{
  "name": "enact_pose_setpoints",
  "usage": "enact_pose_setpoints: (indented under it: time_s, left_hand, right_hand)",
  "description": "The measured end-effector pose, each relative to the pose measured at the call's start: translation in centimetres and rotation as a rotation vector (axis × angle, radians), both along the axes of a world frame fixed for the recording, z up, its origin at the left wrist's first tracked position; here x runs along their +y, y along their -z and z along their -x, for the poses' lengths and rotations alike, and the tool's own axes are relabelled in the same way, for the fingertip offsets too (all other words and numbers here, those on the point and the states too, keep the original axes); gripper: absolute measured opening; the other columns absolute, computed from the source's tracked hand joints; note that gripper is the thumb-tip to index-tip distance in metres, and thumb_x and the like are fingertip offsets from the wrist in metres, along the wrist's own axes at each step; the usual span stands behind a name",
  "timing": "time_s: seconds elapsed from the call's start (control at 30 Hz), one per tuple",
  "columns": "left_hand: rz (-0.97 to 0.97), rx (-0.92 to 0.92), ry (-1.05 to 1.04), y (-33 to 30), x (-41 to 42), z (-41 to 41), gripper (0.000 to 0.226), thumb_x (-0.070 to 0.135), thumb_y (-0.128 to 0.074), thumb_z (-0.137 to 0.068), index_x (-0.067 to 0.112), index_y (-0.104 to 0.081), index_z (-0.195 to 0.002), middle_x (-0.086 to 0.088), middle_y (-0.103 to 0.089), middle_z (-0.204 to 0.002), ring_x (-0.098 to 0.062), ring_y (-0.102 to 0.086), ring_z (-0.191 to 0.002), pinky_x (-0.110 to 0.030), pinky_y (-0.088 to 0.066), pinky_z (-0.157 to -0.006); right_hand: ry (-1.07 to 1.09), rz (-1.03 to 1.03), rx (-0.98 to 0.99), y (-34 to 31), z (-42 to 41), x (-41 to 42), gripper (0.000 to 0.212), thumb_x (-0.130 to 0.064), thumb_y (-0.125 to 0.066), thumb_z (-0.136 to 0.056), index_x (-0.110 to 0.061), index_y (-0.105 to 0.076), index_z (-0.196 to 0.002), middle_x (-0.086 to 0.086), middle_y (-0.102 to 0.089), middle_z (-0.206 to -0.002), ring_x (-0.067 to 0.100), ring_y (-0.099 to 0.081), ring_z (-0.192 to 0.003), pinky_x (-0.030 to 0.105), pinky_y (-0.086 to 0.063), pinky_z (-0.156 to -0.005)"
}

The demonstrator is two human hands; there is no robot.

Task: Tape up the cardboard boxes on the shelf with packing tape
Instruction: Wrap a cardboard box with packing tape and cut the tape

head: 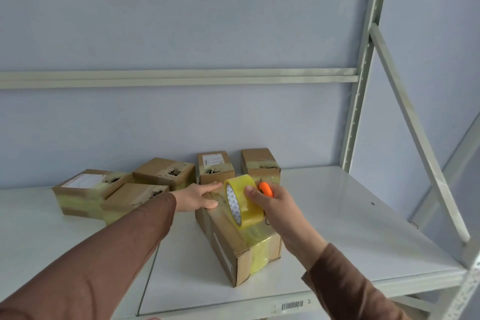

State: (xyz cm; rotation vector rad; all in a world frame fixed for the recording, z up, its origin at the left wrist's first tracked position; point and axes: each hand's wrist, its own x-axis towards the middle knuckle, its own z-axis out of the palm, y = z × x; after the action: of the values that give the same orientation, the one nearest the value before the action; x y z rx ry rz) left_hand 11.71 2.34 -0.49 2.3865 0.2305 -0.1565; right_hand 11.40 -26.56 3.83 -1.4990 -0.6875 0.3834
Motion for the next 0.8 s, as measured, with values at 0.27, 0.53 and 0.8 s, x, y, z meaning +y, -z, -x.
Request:
enact_pose_setpoints:
  time_s: [0.27, 0.53, 0.8]
  left_hand:
    - [-0.486, -0.014, 0.032, -0.5, -1.9, 1.4, 0.049, 0.028, -0.032, -0.111, 0.029, -0.031, -0.161, 0.007, -0.002, -0.168, -0.022, 0.003, -0.158, -0.042, -0.006, -0.128]
    - [-0.486, -0.087, 0.094, -0.7, -5.5, 4.8, 0.052, 0.040, -0.045, -0.105, 0.033, -0.041, -0.156, 0.000, -0.028, -0.168, -0.019, -0.019, -0.156, -0.035, -0.022, -0.125]
    - [-0.599, 0.142, 0.136, -1.1, -6.7, 6.0, 0.073, 0.081, -0.032, -0.093, 0.047, -0.028, -0.157, -0.003, 0.015, -0.171, -0.017, 0.019, -0.156, -0.050, 0.010, -0.126]
  right_hand:
    - [0.055, 0.111, 0.181, 0.5, -0.4, -0.3, 0.030, -0.032, -0.074, -0.093, -0.004, -0.070, -0.101, 0.008, -0.066, -0.085, 0.024, -0.062, -0.078, 0.036, -0.048, -0.072]
    - [0.027, 0.047, 0.153, 1.2, -0.8, -0.1, 0.070, -0.058, -0.071, -0.089, 0.008, -0.061, -0.110, 0.012, -0.065, -0.093, 0.028, -0.064, -0.085, 0.051, -0.055, -0.083]
    - [-0.096, 0.067, 0.048, 1.6, -0.4, -3.1, 0.034, -0.040, -0.073, -0.093, -0.006, -0.069, -0.094, 0.012, -0.063, -0.085, 0.024, -0.058, -0.082, 0.041, -0.044, -0.078]
